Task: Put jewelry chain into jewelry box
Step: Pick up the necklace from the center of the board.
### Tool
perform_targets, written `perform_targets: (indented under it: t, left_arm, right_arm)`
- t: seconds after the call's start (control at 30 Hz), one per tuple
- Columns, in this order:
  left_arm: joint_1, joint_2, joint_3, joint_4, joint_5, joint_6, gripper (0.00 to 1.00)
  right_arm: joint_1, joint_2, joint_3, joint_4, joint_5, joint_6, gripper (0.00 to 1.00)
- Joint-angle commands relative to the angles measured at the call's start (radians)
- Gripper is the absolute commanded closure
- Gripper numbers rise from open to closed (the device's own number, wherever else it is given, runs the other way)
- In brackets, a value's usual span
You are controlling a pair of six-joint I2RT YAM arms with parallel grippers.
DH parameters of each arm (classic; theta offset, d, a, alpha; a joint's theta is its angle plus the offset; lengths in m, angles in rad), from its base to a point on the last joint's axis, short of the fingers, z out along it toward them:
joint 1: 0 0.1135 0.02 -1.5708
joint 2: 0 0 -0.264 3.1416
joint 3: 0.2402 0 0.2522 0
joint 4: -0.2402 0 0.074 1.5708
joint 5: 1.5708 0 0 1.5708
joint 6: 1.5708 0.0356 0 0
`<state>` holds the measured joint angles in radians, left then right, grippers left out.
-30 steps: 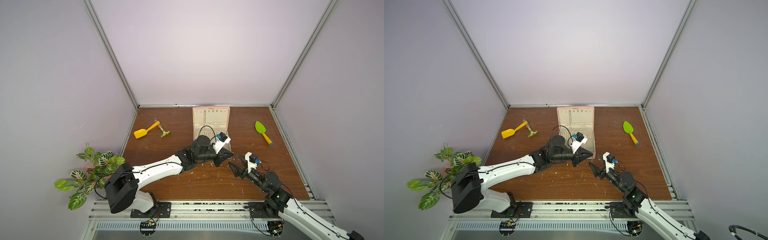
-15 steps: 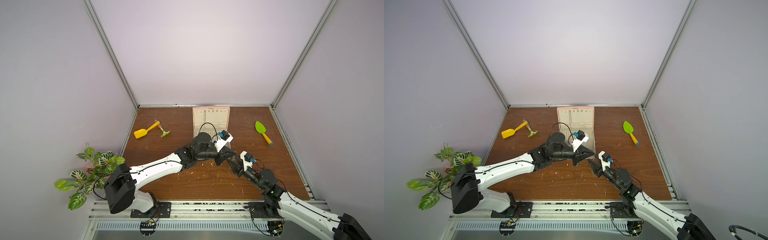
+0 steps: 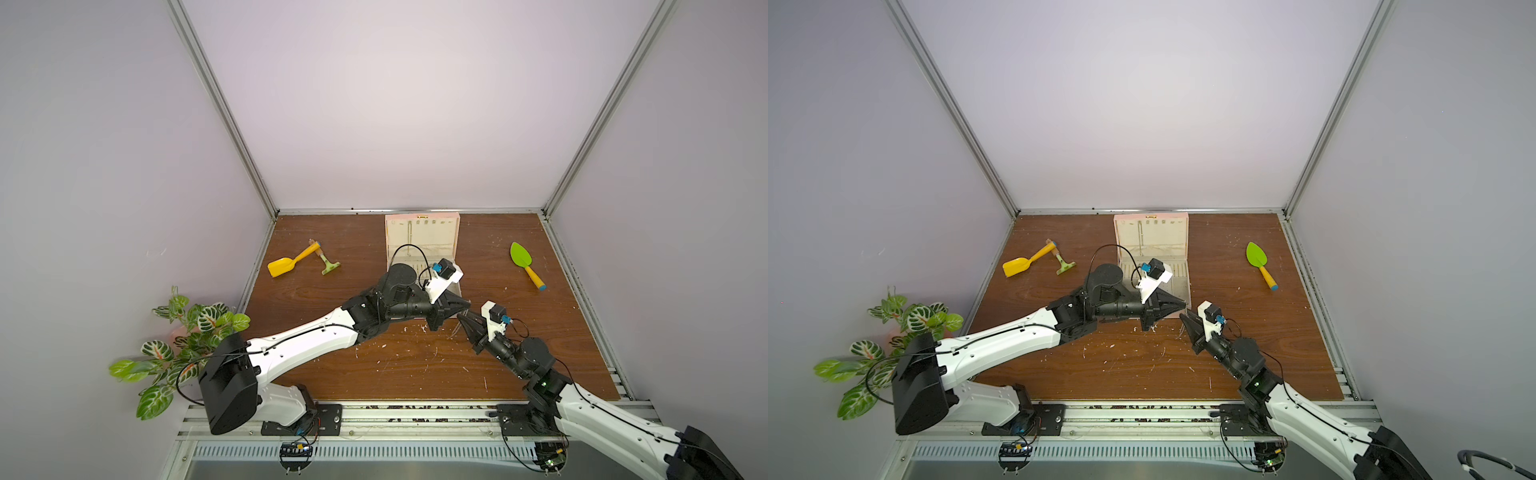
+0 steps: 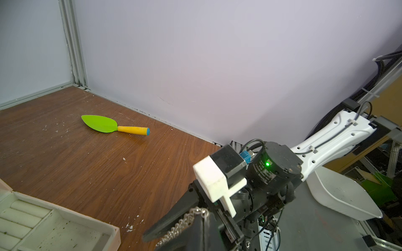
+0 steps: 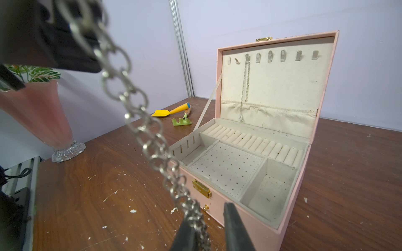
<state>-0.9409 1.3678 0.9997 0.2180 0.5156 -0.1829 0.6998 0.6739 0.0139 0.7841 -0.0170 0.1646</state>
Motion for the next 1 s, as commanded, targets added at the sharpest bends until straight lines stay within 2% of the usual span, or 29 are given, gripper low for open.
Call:
perform_targets:
  t: [0.0,0.2,0.33,0.6,0.87,0.97]
  left_arm:
    - [0.010,-0.016,-0.013,0.027,0.014,-0.012,0.99]
    - [0.010,-0.022,-0.032,0.035,0.004,-0.018,0.99]
    - [0.011,-0.041,-0.080,0.052,-0.019,-0.032,0.99]
    - [0.020,-0.082,-0.260,0.183,-0.109,-0.100,0.99]
    - [0.025,0.066,-0.304,0.362,-0.137,-0.140,0.99]
    - [0.037,0.116,-0.302,0.422,-0.147,-0.154,0.91]
  right_arm:
    - [0.001,0.002,0.041,0.042,0.010,-0.007,0.77]
    - [-0.001,0.013,0.063,0.034,0.018,-0.001,0.91]
    - [-0.001,-0.004,0.074,0.019,0.067,0.014,1.00]
    - [-0.001,-0.005,0.181,-0.118,0.149,-0.055,1.00]
    - [-0.002,0.074,0.325,-0.287,0.199,-0.103,1.00]
    - [-0.001,0.108,0.368,-0.344,0.223,-0.109,1.00]
